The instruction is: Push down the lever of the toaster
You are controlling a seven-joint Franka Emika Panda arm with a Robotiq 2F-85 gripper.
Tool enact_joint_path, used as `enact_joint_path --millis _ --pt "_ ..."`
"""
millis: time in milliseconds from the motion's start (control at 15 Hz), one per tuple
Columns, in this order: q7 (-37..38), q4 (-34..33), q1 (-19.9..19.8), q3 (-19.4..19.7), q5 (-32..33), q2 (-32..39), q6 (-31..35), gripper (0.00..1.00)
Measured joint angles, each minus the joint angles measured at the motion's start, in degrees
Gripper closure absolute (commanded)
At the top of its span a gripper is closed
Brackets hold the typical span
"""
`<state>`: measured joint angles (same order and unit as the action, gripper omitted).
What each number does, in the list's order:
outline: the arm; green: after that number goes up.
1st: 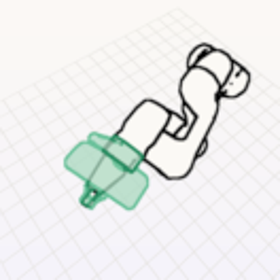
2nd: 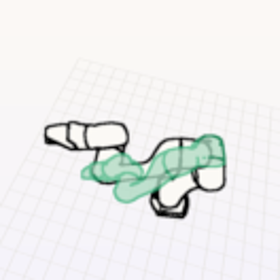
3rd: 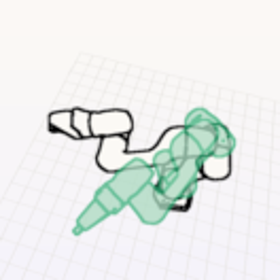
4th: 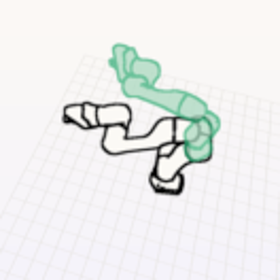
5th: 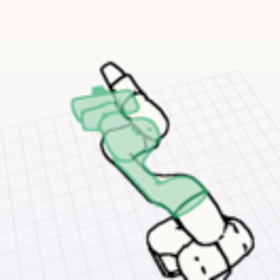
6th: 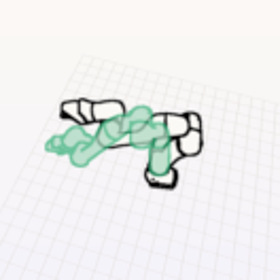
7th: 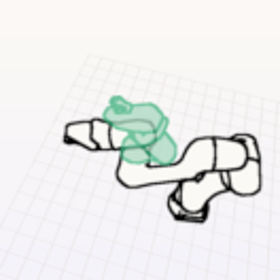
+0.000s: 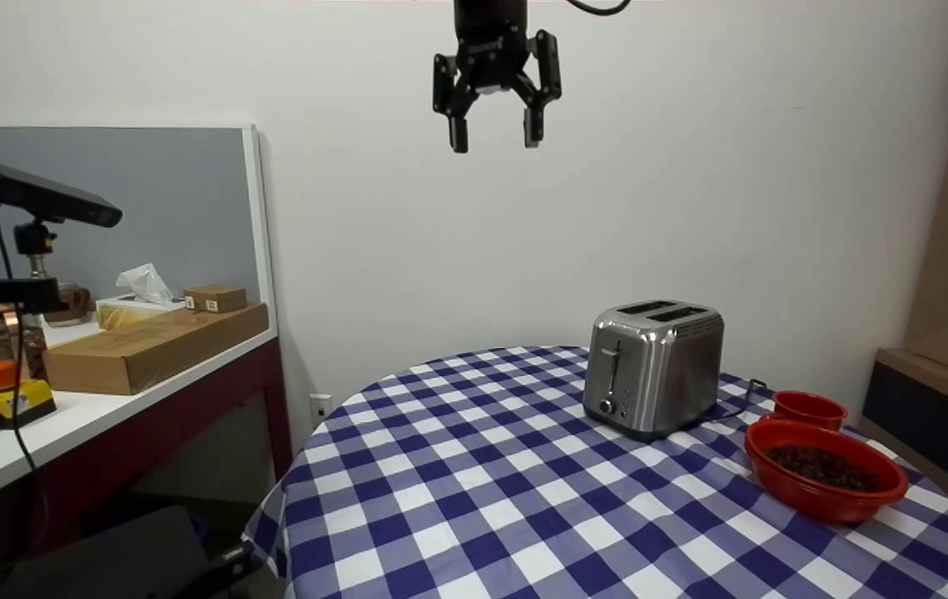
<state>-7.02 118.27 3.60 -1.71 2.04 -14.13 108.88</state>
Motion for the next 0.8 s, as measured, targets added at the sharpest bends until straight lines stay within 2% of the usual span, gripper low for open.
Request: enact_joint_path --millis 267,467,533,600,800 --pt "1.1 -0.1 -0.2 -0.2 3.9 6.8 15.6 0.00" --pt "5.0 -0.9 -0.7 -0.2 6.5 12.3 24.1 0.00" --pt "6.5 -1.4 -1.0 -0.1 7.1 14.2 26.0 0.08" --pt "7.9 -2.0 -1.3 0.0 7.7 16.1 27.4 0.26" --pt "10.6 -4.7 -1.8 0.8 8.6 21.4 29.3 0.47"
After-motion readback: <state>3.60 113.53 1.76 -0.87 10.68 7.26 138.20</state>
